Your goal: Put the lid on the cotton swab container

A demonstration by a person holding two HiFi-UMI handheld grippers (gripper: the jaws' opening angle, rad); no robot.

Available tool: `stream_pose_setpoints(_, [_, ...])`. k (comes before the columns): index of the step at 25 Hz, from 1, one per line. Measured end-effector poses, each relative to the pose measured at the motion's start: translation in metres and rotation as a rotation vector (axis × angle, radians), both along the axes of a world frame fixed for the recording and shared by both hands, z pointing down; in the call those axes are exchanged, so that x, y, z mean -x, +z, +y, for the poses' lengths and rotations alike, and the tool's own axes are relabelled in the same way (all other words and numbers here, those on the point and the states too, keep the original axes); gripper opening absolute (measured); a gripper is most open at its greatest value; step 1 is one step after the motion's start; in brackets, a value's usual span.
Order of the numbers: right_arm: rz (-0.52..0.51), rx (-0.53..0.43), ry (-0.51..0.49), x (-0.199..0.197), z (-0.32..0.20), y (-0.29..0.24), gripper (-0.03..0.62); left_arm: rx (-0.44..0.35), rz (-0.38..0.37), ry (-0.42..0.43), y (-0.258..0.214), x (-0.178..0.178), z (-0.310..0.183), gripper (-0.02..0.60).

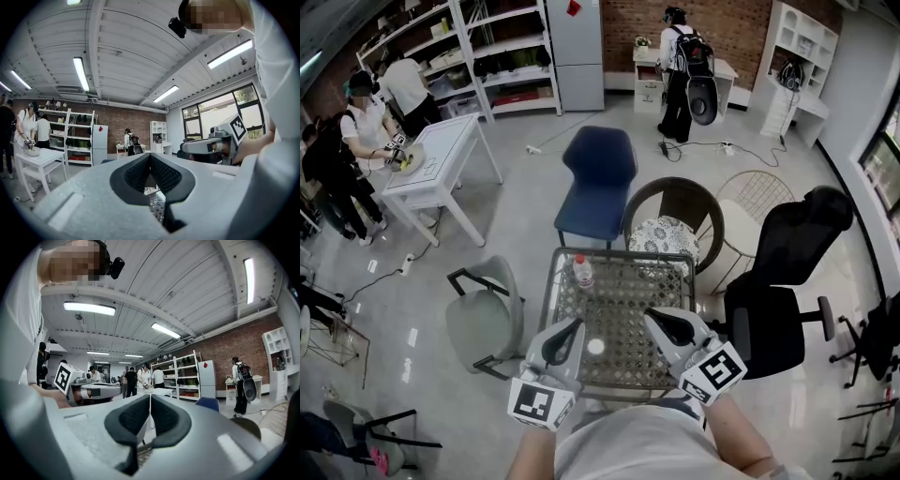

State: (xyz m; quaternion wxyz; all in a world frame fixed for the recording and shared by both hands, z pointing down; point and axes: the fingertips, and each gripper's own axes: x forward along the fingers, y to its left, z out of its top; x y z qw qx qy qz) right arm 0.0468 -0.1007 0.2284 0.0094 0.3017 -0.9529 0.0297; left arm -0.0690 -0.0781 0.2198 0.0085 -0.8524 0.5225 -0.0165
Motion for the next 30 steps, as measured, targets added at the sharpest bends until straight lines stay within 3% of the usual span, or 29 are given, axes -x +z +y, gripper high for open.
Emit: stream_pose_setpoints(30, [0.041, 0.047, 0.023, -0.01, -0.001, 0.017, 0.009, 0.053, 0.063, 0.001, 0.014, 0.003, 0.001, 0.008])
